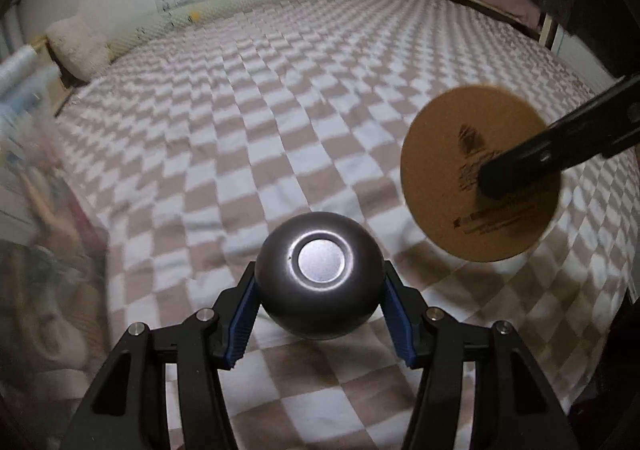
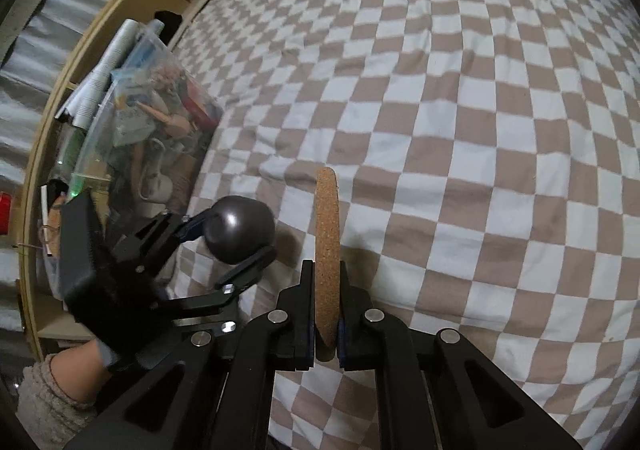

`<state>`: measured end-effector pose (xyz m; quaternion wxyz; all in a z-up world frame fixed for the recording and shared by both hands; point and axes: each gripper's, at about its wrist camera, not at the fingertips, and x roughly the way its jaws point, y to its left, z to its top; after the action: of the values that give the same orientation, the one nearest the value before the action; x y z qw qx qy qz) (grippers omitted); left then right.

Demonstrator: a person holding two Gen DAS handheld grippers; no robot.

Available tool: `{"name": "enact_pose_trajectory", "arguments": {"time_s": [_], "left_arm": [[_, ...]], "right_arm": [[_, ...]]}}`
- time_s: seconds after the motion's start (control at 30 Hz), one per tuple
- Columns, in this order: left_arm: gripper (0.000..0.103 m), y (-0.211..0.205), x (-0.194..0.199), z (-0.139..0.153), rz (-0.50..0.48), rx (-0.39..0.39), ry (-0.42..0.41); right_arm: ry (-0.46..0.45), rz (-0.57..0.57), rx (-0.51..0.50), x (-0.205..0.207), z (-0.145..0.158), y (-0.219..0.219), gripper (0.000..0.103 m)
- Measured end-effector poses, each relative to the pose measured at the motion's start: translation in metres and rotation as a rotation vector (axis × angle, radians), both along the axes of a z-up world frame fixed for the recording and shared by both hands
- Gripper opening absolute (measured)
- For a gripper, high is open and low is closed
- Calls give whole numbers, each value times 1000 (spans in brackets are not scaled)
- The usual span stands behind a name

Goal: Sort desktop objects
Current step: 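Carry the lid and coaster toward the clear bin with both tools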

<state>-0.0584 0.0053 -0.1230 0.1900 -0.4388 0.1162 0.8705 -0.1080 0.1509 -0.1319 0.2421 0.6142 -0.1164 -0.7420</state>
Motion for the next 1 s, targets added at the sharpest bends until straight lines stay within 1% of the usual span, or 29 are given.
{"name": "enact_pose_trajectory", "arguments": {"time_s": [0.07,0.13,0.23,0.33,0.4,0.53,0.63,0.7,0.87,1.0], "left_arm": [[57,-11,-18,17,3,13,24],[57,-17,-19,37,6,20,53],[57,-24,-12,67,18,30,89],[57,-36,2,99,32,46,129],[57,-47,6,115,47,50,148],[57,-72,29,149,101,44,197],[57,-97,40,171,161,42,231],[57,-121,52,187,216,44,250],[57,-183,71,208,351,10,287],[57,-229,81,208,448,-10,286]], "right_arm": [[22,-12,-5,-1,9,2,10],[41,-19,-13,-3,17,3,10],[87,-20,-45,-4,38,1,10],[146,-12,-86,-6,63,-3,10],[183,-9,-112,-6,79,-7,10],[250,14,-175,-7,113,-25,10],[283,48,-208,-6,131,-46,10],[296,73,-228,-6,140,-62,10],[325,155,-260,-3,158,-108,10],[335,213,-275,1,166,-141,10]]}}
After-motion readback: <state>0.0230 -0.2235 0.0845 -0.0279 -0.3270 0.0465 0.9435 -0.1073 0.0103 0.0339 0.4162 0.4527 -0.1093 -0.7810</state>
